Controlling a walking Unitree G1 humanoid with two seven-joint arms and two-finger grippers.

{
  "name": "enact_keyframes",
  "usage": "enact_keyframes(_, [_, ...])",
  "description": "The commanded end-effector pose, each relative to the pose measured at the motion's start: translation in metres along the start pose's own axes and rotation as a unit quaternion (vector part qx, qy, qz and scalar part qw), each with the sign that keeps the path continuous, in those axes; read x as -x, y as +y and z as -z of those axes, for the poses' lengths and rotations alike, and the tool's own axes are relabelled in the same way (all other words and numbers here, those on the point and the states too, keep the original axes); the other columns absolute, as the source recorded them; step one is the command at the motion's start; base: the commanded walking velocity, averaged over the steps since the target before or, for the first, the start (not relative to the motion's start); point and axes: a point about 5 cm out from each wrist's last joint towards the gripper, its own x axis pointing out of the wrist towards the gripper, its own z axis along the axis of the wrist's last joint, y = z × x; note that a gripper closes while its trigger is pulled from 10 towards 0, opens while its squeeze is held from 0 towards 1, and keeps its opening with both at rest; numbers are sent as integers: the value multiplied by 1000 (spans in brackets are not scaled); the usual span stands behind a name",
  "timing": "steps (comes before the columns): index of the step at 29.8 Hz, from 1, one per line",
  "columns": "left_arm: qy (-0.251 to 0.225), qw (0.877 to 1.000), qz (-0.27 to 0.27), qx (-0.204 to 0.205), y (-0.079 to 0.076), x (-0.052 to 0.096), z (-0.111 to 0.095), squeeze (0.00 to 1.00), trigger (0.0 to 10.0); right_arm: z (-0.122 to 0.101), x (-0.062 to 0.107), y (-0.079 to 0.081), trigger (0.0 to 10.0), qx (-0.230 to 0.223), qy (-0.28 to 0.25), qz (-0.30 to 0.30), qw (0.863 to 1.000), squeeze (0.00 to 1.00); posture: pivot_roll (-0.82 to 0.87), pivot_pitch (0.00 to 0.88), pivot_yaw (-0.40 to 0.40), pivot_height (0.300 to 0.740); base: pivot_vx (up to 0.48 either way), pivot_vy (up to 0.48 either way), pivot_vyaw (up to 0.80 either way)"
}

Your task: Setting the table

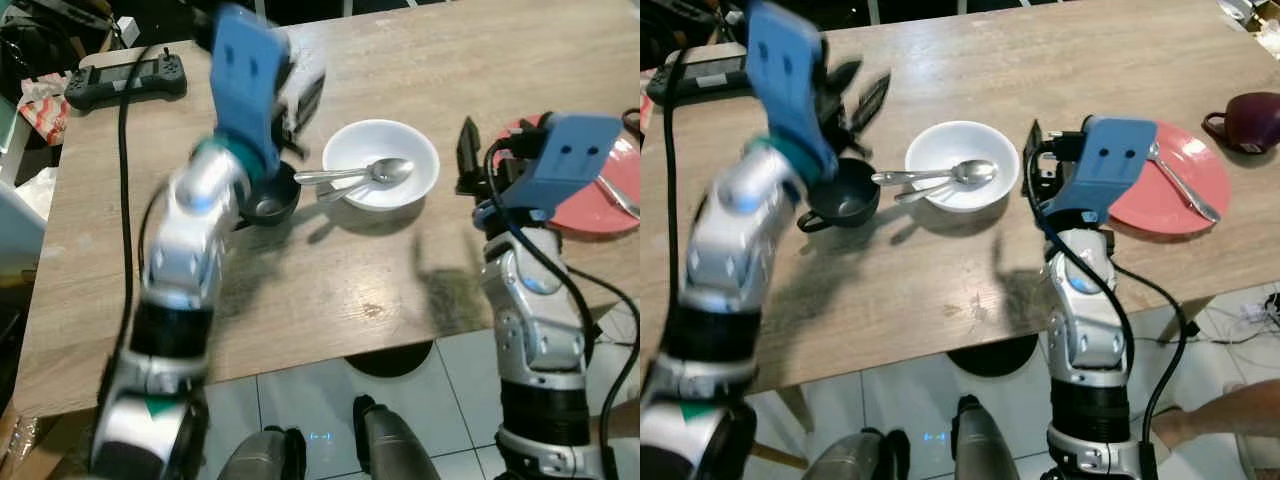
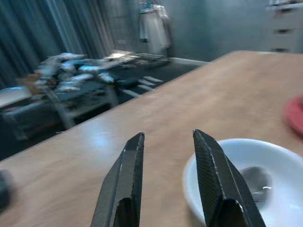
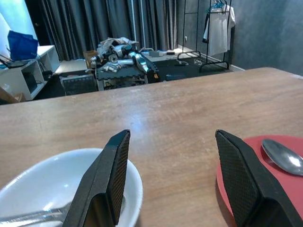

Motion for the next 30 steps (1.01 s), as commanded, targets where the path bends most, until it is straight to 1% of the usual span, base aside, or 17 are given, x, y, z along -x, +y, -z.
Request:
enact_keyframes(1, [-10,1000,-21,-11,5,3,-7,0,10000,4,2,-2,10000,1,7,-1,1000,0,-120,107,91,740,0,0,0])
enact_keyframes(2, [-5,999,-37,-13,12,7,-5,0,10000,5,1,-1,10000,-2,8,-7,1000,0,-117,105,86,740,0,0,0])
enact_keyframes(3, [-5,999,-37,-13,12,7,-5,0,10000,5,1,-1,10000,-2,8,-7,1000,0,-117,105,86,740,0,0,0])
enact_keyframes(4, [5,999,-48,-20,17,13,-2,0,10000,7,1,1,10000,-3,10,-18,1000,0,-111,102,76,740,0,0,0])
enact_keyframes(5, [5,999,-48,-20,17,13,-2,0,10000,7,1,1,10000,-3,10,-18,1000,0,-111,102,76,740,0,0,0])
enact_keyframes(6, [17,998,-57,-26,22,20,2,0,10000,10,3,3,10000,-1,16,-36,999,0,-106,102,70,740,0,0,0])
enact_keyframes(7, [33,997,-64,-33,27,28,5,0,10000,15,6,4,10000,13,24,-65,998,0,-100,101,61,740,0,0,0])
enact_keyframes(8, [33,997,-64,-33,27,28,5,0,10000,15,6,4,10000,13,24,-65,998,0,-100,101,61,740,0,0,0])
enact_keyframes(9, [49,995,-75,-36,33,34,8,0,10000,20,9,4,10000,31,31,-88,995,0,-98,100,58,740,0,0,0])
enact_keyframes(11, [49,995,-75,-36,33,34,8,0,10000,20,9,4,10000,31,31,-88,995,0,-98,100,58,740,0,0,0])
enact_keyframes(12, [67,993,-87,-35,40,39,12,0,10000,24,10,1,10000,47,40,-94,994,0,-97,101,54,740,0,0,0])
enact_keyframes(13, [80,991,-103,-31,47,42,15,0,10000,27,10,-5,10000,51,45,-85,994,0,-97,100,51,740,0,0,0])
enact_keyframes(15, [80,991,-103,-31,47,42,15,0,10000,27,10,-5,10000,51,45,-85,994,0,-97,100,51,740,0,0,0])
enact_keyframes(17, [96,986,-130,-26,54,46,19,0,10000,29,6,-15,10000,30,56,-45,997,0,-100,97,51,740,0,0,0])
enact_keyframes(19, [99,985,-135,-29,54,47,19,0,10000,30,5,-17,10000,23,59,-33,997,0,-101,96,51,740,0,0,0])
enact_keyframes(27, [102,985,-137,-30,52,48,20,0,10000,31,5,-17,10000,18,61,-27,998,0,-103,95,51,740,0,0,0])
enact_keyframes(30, [104,985,-135,-33,50,49,22,0,10000,32,5,-17,10000,17,63,-26,998,0,-103,93,49,740,0,0,-575])
